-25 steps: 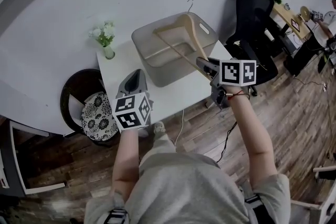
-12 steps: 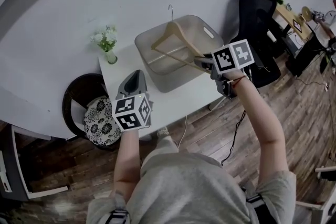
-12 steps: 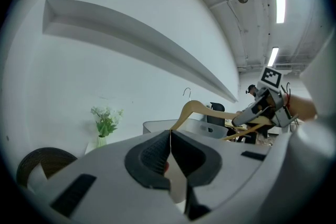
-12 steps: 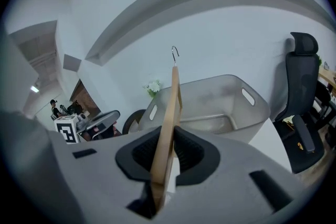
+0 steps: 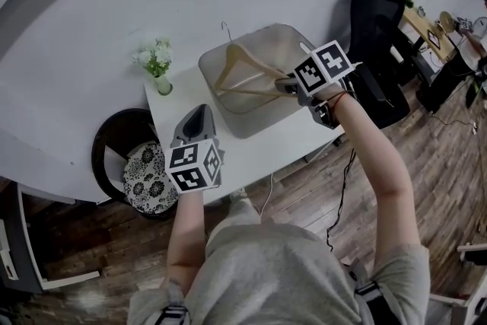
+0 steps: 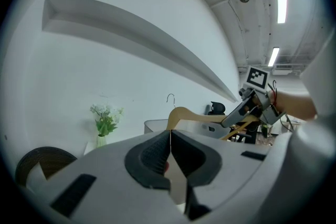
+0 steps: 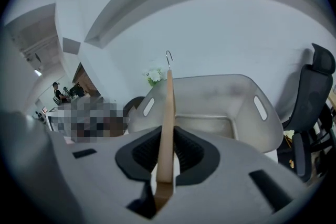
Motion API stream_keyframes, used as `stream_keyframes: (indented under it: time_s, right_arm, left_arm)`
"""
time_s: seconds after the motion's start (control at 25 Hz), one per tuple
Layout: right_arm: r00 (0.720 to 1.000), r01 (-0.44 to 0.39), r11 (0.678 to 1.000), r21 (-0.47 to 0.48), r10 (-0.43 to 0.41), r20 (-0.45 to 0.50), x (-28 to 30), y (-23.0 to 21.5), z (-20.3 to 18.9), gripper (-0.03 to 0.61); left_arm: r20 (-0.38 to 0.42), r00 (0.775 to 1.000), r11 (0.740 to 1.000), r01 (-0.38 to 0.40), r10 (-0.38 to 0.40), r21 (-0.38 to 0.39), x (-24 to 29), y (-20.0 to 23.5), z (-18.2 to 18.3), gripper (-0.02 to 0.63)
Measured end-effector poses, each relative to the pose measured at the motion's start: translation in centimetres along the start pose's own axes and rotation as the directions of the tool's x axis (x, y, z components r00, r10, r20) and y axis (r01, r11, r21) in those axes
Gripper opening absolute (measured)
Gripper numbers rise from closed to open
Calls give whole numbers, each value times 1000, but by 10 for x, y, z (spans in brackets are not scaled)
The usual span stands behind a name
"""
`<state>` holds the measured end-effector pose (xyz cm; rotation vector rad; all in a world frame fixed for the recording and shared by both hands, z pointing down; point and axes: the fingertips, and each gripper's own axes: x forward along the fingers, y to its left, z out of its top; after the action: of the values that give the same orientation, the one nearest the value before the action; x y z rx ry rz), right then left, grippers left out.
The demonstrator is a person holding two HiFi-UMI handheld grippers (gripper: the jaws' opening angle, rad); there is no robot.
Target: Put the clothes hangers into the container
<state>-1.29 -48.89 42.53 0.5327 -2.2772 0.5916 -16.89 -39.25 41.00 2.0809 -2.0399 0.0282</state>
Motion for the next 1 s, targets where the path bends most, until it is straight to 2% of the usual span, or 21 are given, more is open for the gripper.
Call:
stream_keyframes:
  time_s: [0.32, 0.76, 1.0]
  right_arm:
    - [994, 58, 987, -149, -70, -82, 24, -9, 6, 54]
    - [995, 78, 986, -149, -86, -46, 21, -30, 5, 71]
    - [980, 183, 965, -189, -195, -48, 16, -56, 6, 109]
  left_arm:
    - [-9, 1000, 1000, -10, 10, -14, 11, 7, -4, 8]
    - [-21, 1000, 1000, 0, 0, -8, 19, 4, -7, 8]
    - [-23, 1000, 1000, 8, -8, -4, 20, 4, -7, 8]
